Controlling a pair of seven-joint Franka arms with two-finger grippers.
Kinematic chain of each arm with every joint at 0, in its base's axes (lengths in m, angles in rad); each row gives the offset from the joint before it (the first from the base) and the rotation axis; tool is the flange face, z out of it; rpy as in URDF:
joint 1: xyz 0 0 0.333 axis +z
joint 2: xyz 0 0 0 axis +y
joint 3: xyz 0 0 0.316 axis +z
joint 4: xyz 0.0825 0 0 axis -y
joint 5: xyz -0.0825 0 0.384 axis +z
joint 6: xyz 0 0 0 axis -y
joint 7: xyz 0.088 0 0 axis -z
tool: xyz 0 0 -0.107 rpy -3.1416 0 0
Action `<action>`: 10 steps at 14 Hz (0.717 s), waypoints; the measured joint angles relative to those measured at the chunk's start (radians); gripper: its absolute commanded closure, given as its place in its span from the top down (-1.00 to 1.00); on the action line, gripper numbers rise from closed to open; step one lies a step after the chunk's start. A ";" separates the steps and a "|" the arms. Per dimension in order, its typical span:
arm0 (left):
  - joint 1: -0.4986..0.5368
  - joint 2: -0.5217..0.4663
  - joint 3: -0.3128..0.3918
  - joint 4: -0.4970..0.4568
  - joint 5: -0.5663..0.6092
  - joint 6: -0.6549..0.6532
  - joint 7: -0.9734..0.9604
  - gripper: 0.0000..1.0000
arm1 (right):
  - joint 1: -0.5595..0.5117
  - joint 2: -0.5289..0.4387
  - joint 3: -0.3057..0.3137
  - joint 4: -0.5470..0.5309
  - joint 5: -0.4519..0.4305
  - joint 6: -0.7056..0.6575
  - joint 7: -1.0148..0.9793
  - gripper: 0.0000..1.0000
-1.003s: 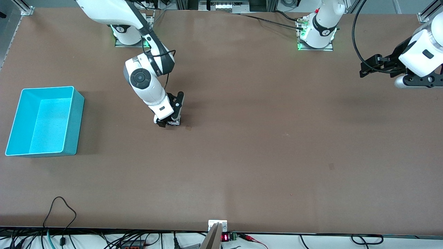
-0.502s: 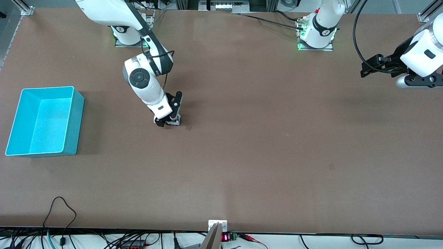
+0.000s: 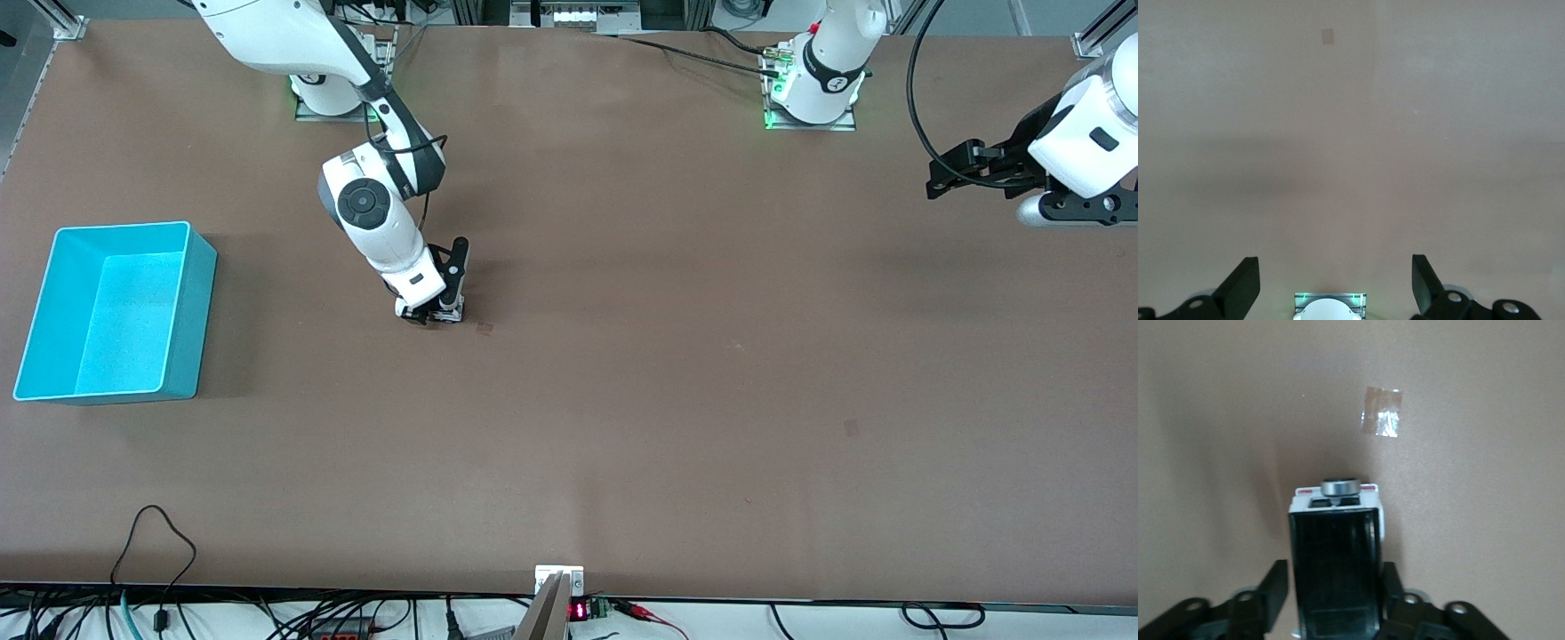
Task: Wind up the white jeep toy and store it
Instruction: 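Close the right gripper on the jeep and lift it, then carry the jeep with the right gripper over the blue bin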
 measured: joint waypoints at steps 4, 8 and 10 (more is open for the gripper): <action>0.000 0.000 0.000 0.000 0.000 0.000 0.000 1.00 | -0.006 -0.028 -0.017 0.016 0.000 -0.022 0.000 -1.00; 0.000 0.000 0.000 0.000 0.000 0.000 0.000 1.00 | -0.014 -0.072 -0.101 0.120 0.000 -0.224 0.010 -1.00; 0.000 0.000 0.000 0.000 0.000 -0.001 0.000 1.00 | -0.018 -0.088 -0.140 0.209 0.000 -0.383 0.069 -1.00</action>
